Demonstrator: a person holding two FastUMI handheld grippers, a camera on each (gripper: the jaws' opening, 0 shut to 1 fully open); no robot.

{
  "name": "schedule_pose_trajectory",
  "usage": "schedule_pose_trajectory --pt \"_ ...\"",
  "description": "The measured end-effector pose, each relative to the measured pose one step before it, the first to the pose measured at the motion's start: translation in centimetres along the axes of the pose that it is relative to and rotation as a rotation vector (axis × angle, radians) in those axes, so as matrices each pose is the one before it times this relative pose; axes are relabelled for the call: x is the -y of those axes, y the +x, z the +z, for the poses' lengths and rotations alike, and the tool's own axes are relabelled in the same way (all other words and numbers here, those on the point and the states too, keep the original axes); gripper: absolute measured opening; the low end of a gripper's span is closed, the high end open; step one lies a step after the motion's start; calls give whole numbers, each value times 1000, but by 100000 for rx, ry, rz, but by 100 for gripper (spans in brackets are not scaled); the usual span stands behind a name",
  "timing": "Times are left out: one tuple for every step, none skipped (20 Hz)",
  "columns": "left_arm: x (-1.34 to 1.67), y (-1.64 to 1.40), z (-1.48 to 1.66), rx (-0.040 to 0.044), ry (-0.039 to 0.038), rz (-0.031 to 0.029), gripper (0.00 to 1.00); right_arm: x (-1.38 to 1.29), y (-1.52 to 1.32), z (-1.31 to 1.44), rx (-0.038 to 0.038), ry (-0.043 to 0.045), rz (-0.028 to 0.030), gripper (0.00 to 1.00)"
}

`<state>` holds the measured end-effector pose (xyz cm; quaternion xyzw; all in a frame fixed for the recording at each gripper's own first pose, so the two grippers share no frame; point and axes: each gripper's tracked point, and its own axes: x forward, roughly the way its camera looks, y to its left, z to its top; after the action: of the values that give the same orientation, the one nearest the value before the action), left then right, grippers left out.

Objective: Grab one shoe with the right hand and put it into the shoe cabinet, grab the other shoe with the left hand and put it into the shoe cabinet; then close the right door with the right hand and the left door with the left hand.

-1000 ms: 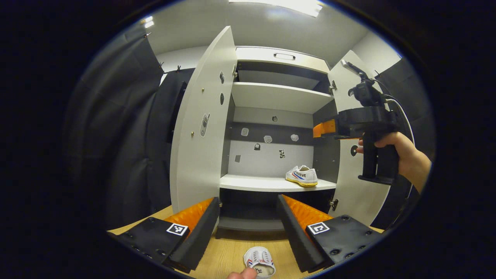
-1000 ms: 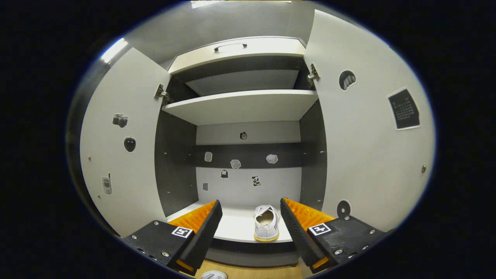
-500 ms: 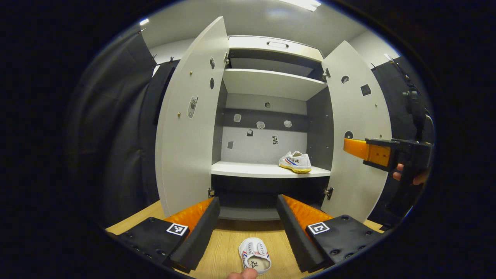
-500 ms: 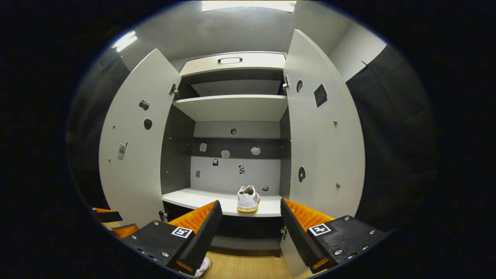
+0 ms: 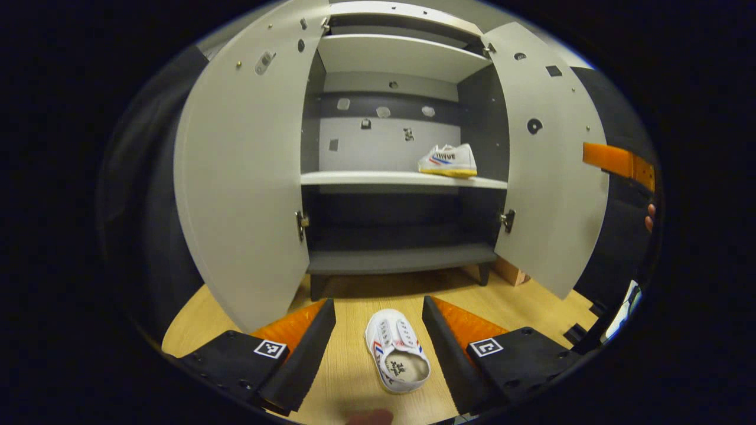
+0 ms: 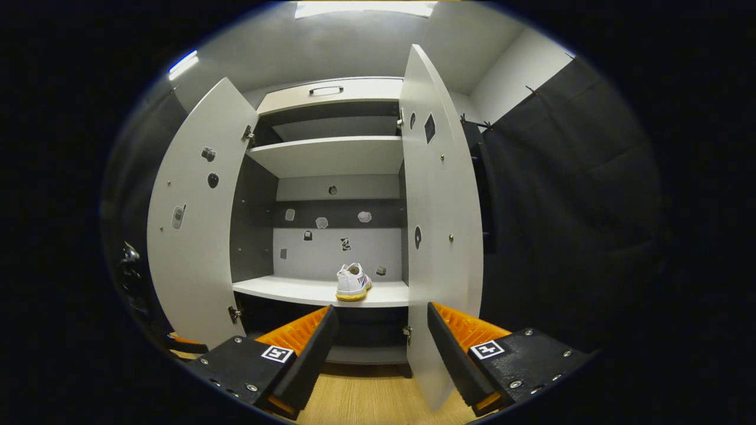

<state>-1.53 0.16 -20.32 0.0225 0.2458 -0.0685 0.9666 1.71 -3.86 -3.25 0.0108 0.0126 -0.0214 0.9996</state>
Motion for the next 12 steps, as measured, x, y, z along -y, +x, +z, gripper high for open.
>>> schedule_pose_trajectory --pt "94 464 -2053 -5503 58 -1302 97 57 -143 -252 -476 -472 60 93" --pt "47 608 -1882 -5057 315 -659 97 17 -108 -211 -423 -610 47 93" --pt "-124 805 -1952 -4665 804 -22 97 -28 -201 -54 -71 -580 167 93" --pt "-41 757 -1651 -3441 603 245 97 -74 -112 -53 -24 -255 338 93" --pt "-144 753 -1405 -3450 -182 526 97 -48 -142 -58 -150 164 252 93" --pt "68 799 -1416 -3449 -879 -69 97 -36 -100 -82 -438 375 216 93" --pt "-7 849 -1137 -2726 -1246 -86 97 33 -48 -108 -453 285 55 93" --pt "-135 726 -1070 -3045 -932 348 97 15 -89 -86 -472 -35 140 93" --pt "-280 728 -598 -1790 -549 655 97 74 -37 -138 -660 -288 -174 93" --pt "-127 696 -192 -568 -981 191 98 159 -53 -152 -628 -293 -270 93" --pt "-50 685 247 321 -1864 -416 98 152 32 42 -459 -108 -194 93" --pt "-273 836 125 139 -848 705 98 109 14 17 -445 -15 -173 93"
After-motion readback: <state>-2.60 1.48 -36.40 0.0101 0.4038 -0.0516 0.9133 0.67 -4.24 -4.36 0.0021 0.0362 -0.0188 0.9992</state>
